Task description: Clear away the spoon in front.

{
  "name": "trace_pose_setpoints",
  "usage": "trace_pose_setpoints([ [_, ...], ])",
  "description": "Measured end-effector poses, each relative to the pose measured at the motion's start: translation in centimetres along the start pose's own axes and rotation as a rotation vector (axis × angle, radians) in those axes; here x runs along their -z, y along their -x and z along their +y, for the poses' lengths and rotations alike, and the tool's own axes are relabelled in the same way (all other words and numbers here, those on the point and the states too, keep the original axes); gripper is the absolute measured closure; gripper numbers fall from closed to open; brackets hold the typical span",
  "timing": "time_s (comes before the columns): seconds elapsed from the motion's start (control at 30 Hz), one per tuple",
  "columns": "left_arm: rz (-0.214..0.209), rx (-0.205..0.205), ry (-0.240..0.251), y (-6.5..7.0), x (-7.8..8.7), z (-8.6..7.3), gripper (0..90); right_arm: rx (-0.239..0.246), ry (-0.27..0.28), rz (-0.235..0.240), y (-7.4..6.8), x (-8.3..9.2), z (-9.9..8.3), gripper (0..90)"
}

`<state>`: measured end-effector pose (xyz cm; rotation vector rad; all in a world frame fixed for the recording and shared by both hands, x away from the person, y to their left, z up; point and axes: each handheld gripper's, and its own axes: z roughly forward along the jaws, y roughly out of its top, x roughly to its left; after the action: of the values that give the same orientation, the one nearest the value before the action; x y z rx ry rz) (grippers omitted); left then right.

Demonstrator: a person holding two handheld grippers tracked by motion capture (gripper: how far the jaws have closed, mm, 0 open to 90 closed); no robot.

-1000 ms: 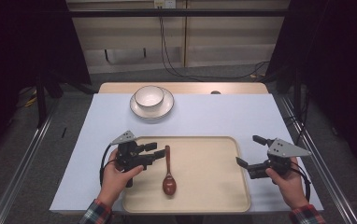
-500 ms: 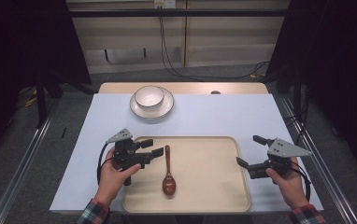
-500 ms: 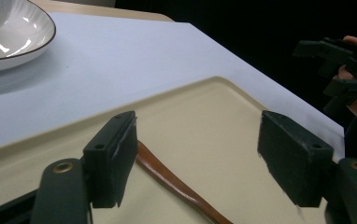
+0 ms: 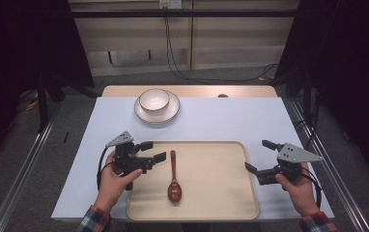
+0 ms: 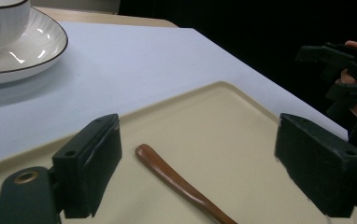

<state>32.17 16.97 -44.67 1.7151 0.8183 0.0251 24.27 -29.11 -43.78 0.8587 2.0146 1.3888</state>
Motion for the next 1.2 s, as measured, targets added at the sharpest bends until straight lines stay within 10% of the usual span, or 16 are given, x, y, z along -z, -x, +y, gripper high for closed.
trace_pose_setpoints([
  [1.2,0.087,-0.092,0.064,-2.5,3.9,0.1,3.1,-0.006,-0.001,-0.004,0.1,0.1,0.0,1.7],
])
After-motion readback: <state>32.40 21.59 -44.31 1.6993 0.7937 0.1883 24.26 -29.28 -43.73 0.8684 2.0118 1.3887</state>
